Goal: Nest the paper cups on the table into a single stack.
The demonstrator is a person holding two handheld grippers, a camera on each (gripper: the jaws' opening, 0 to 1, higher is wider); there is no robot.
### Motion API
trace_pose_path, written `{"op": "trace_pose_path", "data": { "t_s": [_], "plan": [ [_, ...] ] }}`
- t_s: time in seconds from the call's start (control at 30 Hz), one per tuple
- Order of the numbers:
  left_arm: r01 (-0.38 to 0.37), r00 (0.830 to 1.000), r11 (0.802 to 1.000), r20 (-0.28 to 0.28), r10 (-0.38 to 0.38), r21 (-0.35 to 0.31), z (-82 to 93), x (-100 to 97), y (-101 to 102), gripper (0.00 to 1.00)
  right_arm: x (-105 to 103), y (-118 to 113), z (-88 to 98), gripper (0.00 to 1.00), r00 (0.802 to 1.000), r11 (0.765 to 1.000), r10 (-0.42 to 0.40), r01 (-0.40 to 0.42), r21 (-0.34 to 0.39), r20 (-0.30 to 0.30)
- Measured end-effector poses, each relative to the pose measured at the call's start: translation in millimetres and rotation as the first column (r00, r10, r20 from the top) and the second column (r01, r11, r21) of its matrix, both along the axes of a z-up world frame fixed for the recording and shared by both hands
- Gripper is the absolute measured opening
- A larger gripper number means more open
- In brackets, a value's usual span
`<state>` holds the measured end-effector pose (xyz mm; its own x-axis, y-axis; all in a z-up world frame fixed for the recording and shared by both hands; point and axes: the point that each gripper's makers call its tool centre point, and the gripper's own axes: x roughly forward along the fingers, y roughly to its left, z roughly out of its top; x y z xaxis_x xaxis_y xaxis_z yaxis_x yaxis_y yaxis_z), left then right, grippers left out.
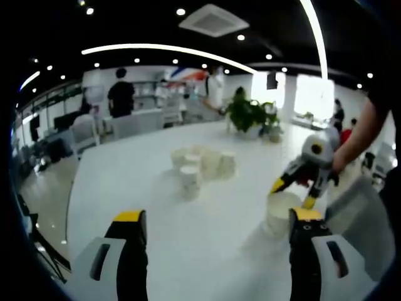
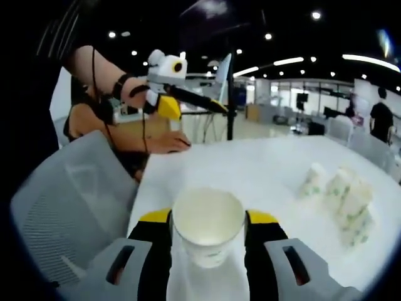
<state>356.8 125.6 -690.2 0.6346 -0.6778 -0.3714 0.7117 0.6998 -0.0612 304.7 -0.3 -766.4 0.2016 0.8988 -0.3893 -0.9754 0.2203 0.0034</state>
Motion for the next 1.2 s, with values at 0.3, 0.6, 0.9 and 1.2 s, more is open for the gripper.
{"op": "trace_pose_path", "data": {
  "t_s": [0.3, 0.6, 0.9, 1.2],
  "plan": [
    [-0.004, 1.000, 1.000, 0.003, 0.004, 0.002, 2.1, 0.2, 3, 0.94, -2, 2, -5.0, 0.42, 1.000, 1.000, 0.006, -0.006, -0.007, 0.000],
    [-0.003, 1.000, 1.000, 0.005, 0.003, 0.005, 4.3, -2.0, 5, 0.93, -7, 0, -13.3, 0.43, 1.000, 1.000, 0.003, -0.004, -0.020, -0.008],
    [-0.008, 1.000, 1.000, -0.002, 0.008, 0.005, 5.4, -3.5, 6, 0.93, -11, -2, -17.0, 0.44, 1.000, 1.000, 0.003, -0.003, -0.024, -0.008],
    [-0.005, 1.000, 1.000, 0.003, 0.005, 0.002, 6.3, -3.4, 5, 0.93, -11, -2, -16.2, 0.45, 1.000, 1.000, 0.000, -0.001, -0.029, -0.011]
  ]
}}
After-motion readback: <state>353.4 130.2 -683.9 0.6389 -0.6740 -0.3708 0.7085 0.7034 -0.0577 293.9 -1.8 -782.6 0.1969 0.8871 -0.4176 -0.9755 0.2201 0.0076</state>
